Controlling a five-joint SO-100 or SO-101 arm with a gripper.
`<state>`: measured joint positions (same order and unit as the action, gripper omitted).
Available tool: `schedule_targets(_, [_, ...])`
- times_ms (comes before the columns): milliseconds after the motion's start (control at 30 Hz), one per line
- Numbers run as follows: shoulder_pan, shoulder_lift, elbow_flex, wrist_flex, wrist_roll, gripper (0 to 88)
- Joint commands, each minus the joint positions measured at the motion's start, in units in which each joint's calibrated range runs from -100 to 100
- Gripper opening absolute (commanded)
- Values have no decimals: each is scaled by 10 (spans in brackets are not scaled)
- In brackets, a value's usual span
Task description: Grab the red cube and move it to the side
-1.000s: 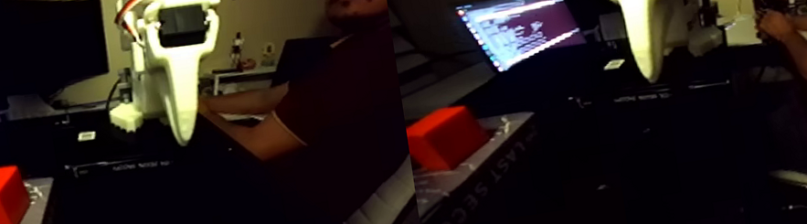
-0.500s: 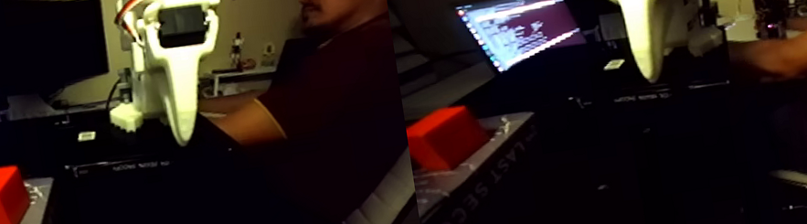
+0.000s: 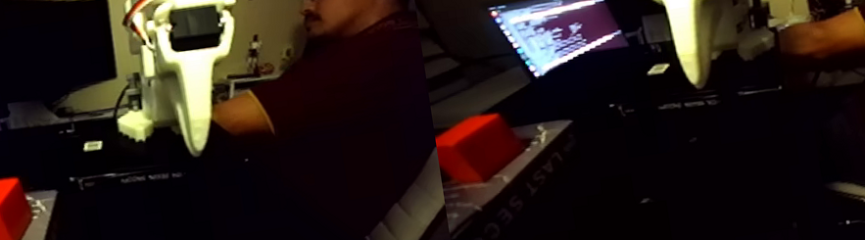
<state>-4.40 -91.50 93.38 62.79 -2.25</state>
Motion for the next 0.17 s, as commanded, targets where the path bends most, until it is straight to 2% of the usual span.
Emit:
schedule_targets(0, [3,-3,-5,4,0,6])
schedule_targets(133, [3,-3,-5,4,0,6])
